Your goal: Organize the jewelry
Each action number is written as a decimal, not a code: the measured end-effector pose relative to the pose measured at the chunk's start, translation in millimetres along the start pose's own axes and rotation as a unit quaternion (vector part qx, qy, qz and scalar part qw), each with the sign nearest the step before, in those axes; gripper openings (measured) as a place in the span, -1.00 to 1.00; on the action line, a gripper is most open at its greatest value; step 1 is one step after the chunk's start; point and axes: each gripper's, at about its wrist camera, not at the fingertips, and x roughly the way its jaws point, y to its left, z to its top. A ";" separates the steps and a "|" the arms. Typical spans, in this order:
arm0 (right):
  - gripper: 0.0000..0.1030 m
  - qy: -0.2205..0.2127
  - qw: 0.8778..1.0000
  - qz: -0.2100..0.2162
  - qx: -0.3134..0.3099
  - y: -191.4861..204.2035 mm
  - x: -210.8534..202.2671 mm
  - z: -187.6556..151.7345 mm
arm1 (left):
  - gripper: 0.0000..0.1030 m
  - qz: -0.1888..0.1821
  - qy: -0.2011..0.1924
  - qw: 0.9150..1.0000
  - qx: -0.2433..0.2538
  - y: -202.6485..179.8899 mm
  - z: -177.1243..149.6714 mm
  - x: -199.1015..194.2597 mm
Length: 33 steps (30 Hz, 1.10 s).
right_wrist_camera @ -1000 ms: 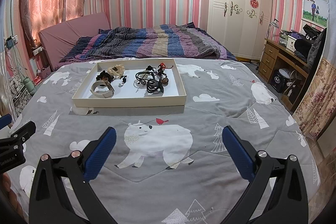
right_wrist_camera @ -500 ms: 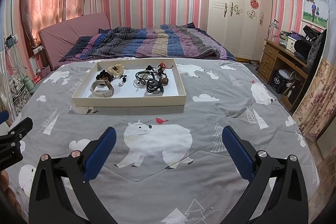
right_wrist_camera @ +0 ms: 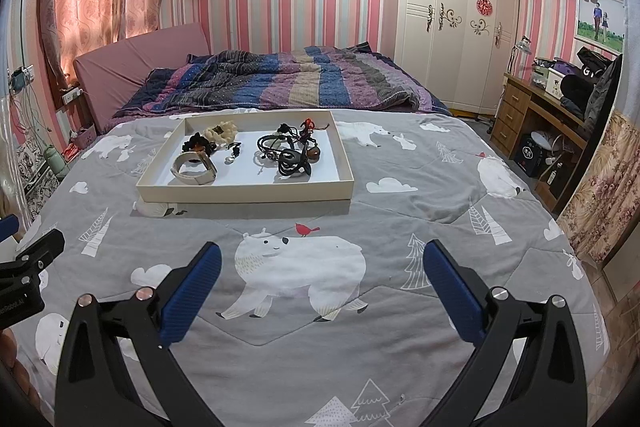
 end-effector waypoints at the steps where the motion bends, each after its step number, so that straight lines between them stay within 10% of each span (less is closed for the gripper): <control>1: 0.96 0.000 1.000 0.000 0.000 0.1 0.1 0.1 | 0.94 0.001 0.000 1.000 0.000 0.2 -0.2 -0.3; 33: 0.96 0.003 1.000 0.000 0.001 -3.3 2.7 -1.6 | 0.94 0.007 -0.002 1.000 -0.001 -0.3 1.3 -0.3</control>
